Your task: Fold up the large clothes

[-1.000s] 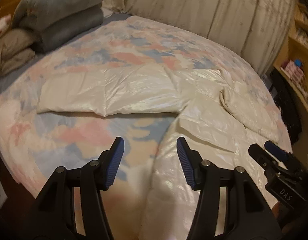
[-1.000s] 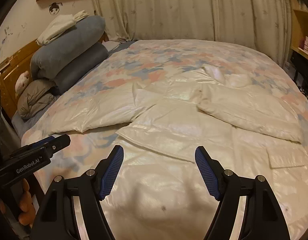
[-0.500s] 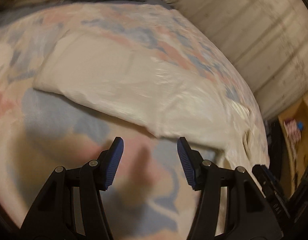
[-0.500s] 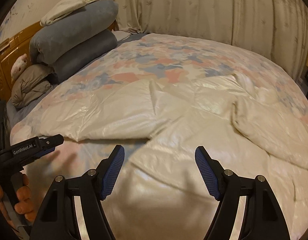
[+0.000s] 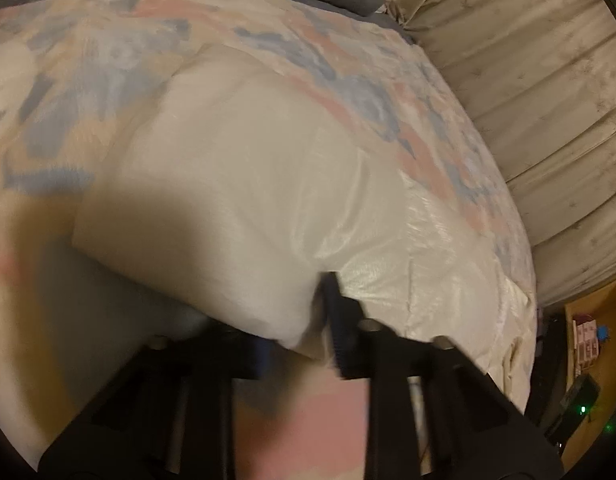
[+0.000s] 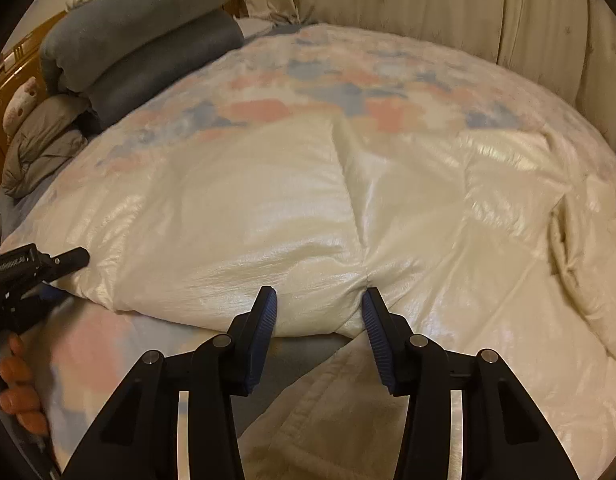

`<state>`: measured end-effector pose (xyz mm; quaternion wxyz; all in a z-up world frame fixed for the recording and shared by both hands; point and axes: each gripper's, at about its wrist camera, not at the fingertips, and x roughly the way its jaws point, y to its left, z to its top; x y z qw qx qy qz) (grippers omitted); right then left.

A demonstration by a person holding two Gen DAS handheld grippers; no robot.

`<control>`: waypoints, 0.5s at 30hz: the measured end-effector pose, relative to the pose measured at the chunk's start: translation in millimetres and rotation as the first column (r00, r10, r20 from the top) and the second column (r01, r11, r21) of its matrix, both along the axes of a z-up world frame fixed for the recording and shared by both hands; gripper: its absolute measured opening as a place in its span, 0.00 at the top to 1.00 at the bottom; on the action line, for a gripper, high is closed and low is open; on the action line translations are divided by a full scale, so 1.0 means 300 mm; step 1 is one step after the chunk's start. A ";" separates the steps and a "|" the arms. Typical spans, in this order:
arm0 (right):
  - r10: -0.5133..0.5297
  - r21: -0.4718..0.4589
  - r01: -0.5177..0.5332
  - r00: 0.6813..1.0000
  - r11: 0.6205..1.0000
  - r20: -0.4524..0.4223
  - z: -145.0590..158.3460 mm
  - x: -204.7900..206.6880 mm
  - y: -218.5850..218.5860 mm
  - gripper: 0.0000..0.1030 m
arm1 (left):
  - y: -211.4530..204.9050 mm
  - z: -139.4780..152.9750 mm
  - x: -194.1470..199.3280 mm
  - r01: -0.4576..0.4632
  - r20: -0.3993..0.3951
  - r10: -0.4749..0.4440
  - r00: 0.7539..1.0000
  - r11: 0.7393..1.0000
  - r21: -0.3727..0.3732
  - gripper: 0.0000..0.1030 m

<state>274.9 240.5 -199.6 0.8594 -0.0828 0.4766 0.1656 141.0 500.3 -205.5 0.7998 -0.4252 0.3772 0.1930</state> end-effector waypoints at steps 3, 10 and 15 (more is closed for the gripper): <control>0.000 0.030 0.001 1.000 1.000 -0.008 -0.012 0.025 -0.014 0.56 | -0.032 0.054 0.036 0.041 -0.037 -0.037 0.999 0.993 0.110 0.98; -0.024 0.154 0.035 0.997 0.987 -0.068 0.068 0.025 -0.111 0.56 | -0.235 0.385 0.099 0.180 -0.066 -0.167 0.984 0.906 0.384 0.99; -0.055 0.239 0.068 0.997 0.969 -0.061 0.181 -0.041 -0.283 0.56 | -0.433 0.683 0.130 0.243 -0.018 -0.273 0.962 0.822 0.516 0.99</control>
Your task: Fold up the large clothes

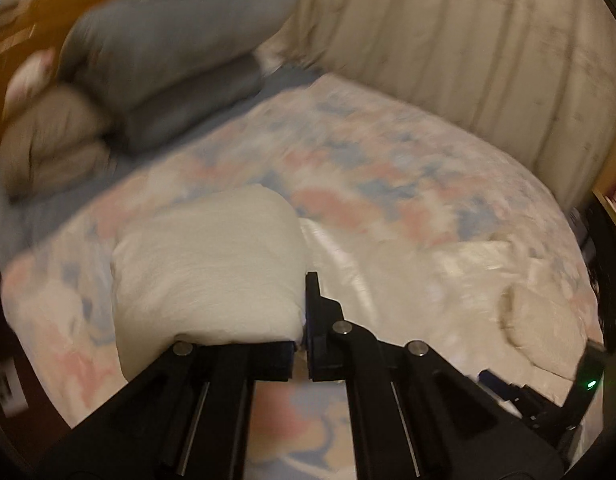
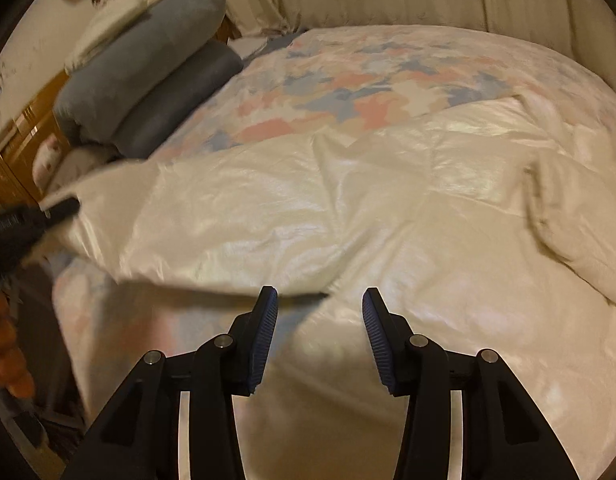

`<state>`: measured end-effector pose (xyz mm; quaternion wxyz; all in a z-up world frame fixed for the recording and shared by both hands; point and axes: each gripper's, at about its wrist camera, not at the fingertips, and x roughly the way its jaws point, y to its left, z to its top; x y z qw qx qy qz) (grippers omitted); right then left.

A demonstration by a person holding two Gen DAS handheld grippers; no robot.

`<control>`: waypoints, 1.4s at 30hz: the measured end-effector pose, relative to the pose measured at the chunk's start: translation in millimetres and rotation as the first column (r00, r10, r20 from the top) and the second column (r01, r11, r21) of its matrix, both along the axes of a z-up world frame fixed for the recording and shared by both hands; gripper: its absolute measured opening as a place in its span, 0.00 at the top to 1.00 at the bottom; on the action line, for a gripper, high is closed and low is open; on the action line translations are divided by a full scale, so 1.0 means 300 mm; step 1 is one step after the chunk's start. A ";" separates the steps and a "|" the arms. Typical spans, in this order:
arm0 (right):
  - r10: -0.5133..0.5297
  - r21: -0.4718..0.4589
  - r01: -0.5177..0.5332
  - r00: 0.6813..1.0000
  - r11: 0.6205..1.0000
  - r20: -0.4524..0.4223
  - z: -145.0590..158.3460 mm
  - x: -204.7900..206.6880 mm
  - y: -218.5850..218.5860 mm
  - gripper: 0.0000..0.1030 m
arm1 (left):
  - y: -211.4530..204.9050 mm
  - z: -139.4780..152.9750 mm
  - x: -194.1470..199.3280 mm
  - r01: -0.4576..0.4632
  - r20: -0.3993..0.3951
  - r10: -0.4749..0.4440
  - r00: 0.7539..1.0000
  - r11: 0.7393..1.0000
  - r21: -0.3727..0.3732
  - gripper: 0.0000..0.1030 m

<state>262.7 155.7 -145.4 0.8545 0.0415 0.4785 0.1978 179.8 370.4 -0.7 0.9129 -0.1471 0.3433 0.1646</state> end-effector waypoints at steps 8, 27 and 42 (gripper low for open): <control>-0.159 0.046 0.156 0.983 0.987 0.094 0.168 -0.103 -0.435 0.56 | -0.547 0.245 0.161 0.275 0.068 -0.280 0.958 0.959 0.069 0.99; -0.444 0.037 0.444 0.896 0.895 -0.008 0.000 -0.184 -1.257 0.32 | -1.187 -0.409 0.458 0.574 -0.126 -0.608 0.784 0.787 -0.226 0.48; -0.261 0.022 0.260 0.962 0.965 0.077 0.143 -0.079 -0.906 0.17 | -0.820 -0.175 0.289 0.466 0.007 -0.479 0.878 0.851 -0.244 0.43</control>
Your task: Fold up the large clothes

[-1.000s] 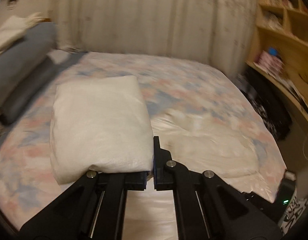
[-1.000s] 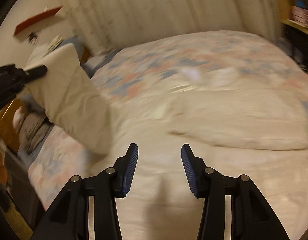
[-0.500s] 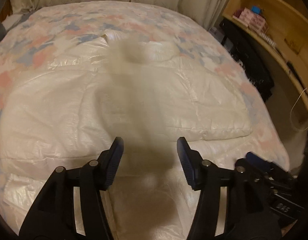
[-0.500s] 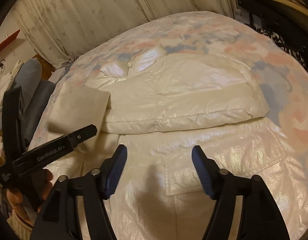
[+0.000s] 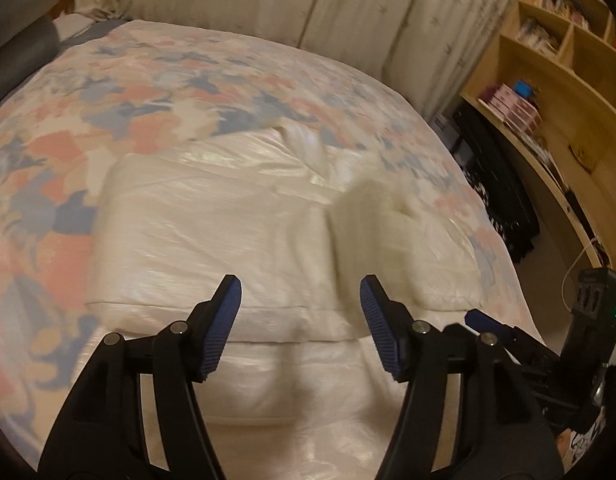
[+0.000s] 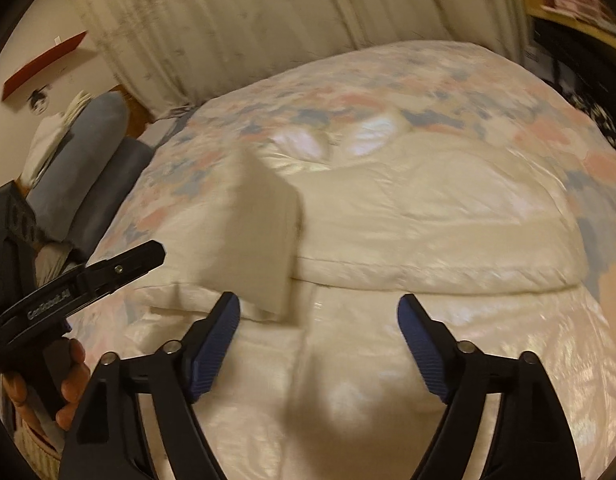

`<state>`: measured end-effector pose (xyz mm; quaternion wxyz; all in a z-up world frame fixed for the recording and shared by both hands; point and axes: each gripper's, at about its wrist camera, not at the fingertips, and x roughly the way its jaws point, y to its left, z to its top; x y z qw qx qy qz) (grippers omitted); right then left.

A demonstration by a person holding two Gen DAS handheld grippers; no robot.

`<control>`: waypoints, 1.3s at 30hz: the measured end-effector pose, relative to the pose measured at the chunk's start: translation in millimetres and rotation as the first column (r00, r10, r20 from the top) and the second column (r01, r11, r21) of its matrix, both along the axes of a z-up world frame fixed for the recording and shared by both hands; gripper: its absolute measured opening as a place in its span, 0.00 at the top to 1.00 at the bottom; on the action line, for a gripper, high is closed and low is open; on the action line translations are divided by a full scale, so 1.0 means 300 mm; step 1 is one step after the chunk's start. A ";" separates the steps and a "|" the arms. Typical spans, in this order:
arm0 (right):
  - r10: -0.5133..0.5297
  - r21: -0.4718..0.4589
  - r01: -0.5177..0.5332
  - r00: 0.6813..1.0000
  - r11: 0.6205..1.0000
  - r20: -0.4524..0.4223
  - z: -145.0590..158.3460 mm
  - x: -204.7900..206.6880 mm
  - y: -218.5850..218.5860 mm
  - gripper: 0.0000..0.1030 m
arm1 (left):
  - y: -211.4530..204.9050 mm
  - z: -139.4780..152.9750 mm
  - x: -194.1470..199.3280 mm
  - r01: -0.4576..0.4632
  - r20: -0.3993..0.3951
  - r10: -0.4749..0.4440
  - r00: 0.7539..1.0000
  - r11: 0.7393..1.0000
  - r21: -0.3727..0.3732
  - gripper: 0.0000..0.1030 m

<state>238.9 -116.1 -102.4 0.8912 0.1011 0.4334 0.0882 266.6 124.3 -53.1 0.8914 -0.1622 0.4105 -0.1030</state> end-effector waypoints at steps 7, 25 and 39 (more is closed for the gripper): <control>0.046 -0.131 -0.048 0.999 0.990 -0.022 0.001 0.097 0.143 0.16 | 0.148 -0.012 0.002 -0.068 -0.021 0.068 0.997 0.997 0.038 0.43; -0.021 0.078 0.038 0.977 0.996 -0.212 -0.282 0.399 -0.155 0.65 | 0.315 -0.200 0.120 -0.155 -0.112 0.167 0.980 0.982 0.108 0.43; -0.126 -0.060 0.128 0.992 0.990 0.031 -0.069 0.452 -0.212 0.92 | 0.105 -0.205 0.306 -0.129 -0.044 0.148 0.988 0.950 0.286 0.79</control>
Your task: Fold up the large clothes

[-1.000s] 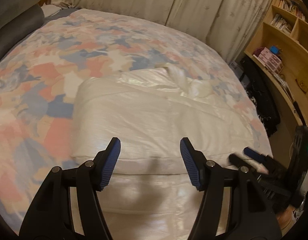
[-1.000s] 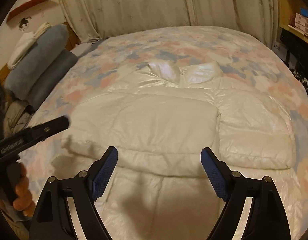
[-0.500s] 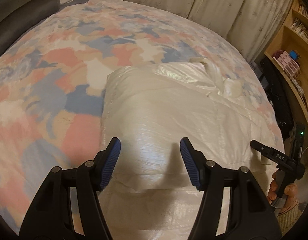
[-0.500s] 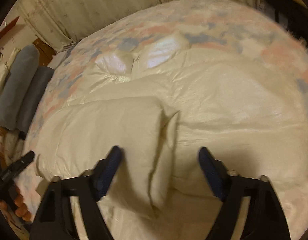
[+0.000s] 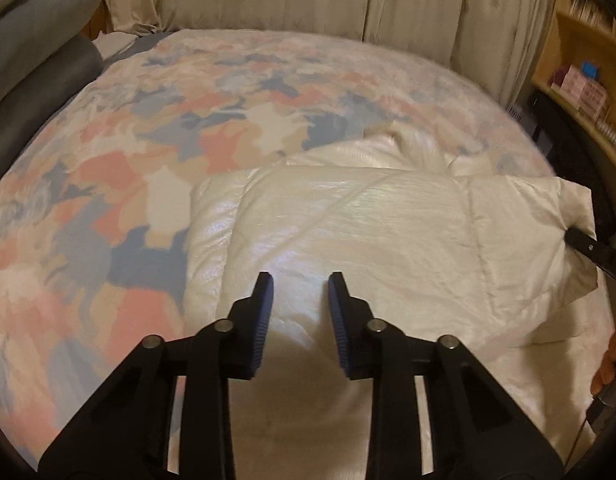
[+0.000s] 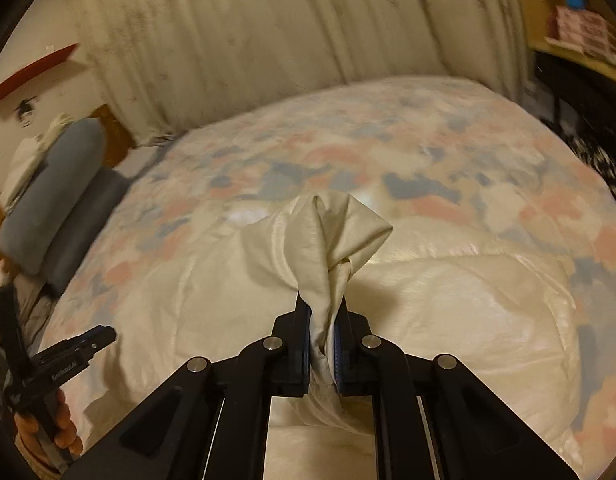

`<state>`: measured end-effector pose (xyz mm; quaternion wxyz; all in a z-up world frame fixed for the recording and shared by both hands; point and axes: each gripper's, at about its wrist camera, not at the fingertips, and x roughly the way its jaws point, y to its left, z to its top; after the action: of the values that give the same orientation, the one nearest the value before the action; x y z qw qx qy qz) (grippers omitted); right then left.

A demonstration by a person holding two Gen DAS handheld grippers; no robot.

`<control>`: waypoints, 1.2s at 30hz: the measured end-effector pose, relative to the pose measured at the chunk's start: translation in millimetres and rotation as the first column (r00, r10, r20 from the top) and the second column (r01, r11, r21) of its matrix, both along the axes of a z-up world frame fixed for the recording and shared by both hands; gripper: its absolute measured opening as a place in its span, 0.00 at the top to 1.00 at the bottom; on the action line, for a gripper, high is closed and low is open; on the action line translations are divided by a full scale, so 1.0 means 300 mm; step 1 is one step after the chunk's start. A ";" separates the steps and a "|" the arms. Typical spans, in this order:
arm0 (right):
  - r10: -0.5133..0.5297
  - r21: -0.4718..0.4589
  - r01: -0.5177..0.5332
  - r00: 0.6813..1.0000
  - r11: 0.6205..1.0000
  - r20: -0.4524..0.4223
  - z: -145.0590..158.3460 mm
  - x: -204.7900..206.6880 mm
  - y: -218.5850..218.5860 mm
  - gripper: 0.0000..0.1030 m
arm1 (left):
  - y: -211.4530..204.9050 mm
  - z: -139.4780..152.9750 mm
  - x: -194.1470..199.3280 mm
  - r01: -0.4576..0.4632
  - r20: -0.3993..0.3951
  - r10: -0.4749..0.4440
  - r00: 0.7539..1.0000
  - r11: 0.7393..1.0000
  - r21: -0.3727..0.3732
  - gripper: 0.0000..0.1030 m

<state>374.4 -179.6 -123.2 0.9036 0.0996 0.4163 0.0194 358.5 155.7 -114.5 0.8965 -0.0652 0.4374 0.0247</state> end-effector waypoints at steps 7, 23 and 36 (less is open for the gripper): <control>-0.053 0.046 0.061 0.987 0.997 -0.152 -0.233 -0.001 -0.101 0.75 | -0.068 -0.123 0.083 0.018 -0.064 -0.011 0.998 0.995 0.099 0.79; 0.092 -0.018 -0.093 0.996 0.996 -0.010 0.061 -0.046 0.175 0.51 | -0.208 0.090 0.077 0.072 0.019 -0.074 0.997 0.994 0.080 0.78; 0.054 -0.135 -0.060 0.997 0.989 -0.049 -0.176 0.084 0.088 0.67 | -0.186 -0.144 0.236 0.034 -0.012 -0.033 0.999 0.989 0.142 0.78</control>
<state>399.6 -153.3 -176.1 0.8976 0.0260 0.4398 0.0145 429.4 99.9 -157.7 0.8970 0.0065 0.4400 0.0410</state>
